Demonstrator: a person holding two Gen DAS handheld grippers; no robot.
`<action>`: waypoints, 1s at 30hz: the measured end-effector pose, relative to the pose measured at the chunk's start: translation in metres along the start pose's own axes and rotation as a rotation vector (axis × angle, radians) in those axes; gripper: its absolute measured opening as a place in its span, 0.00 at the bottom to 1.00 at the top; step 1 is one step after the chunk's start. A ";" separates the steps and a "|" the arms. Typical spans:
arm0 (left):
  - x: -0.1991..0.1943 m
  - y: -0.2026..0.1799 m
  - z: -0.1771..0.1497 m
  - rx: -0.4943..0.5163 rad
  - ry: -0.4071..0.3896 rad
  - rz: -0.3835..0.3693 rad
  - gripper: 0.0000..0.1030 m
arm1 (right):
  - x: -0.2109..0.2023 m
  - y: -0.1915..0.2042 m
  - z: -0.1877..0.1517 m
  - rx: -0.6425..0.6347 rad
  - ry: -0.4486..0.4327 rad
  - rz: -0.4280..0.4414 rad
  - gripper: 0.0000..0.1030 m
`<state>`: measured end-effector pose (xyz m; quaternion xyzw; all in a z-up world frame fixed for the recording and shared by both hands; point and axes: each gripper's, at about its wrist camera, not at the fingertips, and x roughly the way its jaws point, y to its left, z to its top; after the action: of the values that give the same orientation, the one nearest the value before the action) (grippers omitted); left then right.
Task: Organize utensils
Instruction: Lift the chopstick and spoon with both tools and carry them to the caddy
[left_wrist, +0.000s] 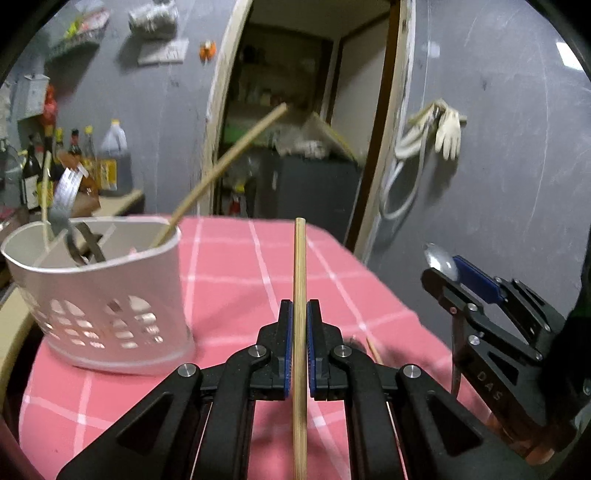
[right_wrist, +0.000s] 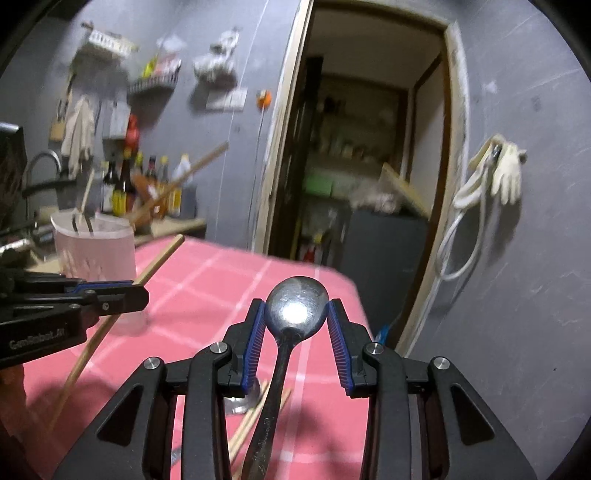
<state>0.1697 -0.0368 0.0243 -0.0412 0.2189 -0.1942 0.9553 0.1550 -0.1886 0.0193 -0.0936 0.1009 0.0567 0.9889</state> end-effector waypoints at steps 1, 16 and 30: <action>-0.003 -0.001 0.001 -0.004 -0.021 0.002 0.04 | -0.004 0.002 0.002 0.001 -0.017 -0.003 0.31; -0.074 0.041 0.055 -0.048 -0.318 0.075 0.05 | -0.030 0.055 0.071 0.024 -0.378 0.009 0.31; -0.110 0.185 0.107 -0.258 -0.479 0.156 0.04 | 0.031 0.111 0.132 0.224 -0.505 0.203 0.31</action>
<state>0.1906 0.1760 0.1341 -0.1902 0.0123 -0.0752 0.9788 0.1960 -0.0515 0.1205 0.0439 -0.1337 0.1654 0.9761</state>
